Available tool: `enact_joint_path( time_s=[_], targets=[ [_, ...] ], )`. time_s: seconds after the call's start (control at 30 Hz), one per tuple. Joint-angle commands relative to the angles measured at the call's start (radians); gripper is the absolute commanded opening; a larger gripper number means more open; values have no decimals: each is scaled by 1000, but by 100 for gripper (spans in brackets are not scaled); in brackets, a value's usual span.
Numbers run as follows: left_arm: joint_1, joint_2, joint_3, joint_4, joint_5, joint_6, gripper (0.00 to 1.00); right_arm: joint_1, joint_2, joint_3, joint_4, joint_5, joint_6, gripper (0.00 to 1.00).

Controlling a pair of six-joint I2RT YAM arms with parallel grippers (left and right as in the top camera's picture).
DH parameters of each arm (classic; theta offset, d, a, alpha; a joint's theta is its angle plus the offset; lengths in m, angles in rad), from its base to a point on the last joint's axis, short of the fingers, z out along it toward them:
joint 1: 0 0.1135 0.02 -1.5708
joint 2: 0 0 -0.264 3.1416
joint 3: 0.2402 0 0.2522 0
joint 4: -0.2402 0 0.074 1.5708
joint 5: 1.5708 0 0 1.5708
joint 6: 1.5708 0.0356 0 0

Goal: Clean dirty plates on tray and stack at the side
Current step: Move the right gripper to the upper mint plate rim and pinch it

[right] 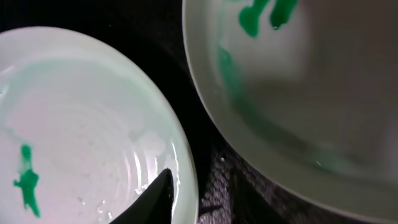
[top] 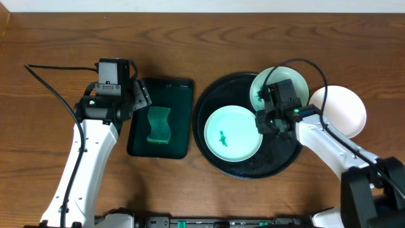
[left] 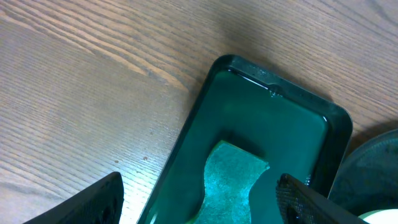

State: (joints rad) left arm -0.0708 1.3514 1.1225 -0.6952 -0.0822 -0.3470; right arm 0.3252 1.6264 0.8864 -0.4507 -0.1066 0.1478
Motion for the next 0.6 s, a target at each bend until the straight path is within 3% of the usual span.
enact_joint_path(
  time_s=[0.0, 0.13, 0.27, 0.37, 0.57],
  targets=[
    [2, 1, 9, 0, -16, -5, 79, 16, 39, -9, 13, -31, -33, 26],
    [2, 1, 9, 0, -16, -6, 79, 24, 68, -9, 21, -32, -33, 19],
    [2, 1, 9, 0, -16, -6, 79, 23, 71, -9, 21, -18, -32, 1],
    [2, 1, 9, 0, -16, -5, 79, 23, 56, -6, 7, 24, 10, 1],
    [2, 1, 9, 0, -16, -6, 79, 23, -70, 4, -98, 157, 251, 1]
  ],
)
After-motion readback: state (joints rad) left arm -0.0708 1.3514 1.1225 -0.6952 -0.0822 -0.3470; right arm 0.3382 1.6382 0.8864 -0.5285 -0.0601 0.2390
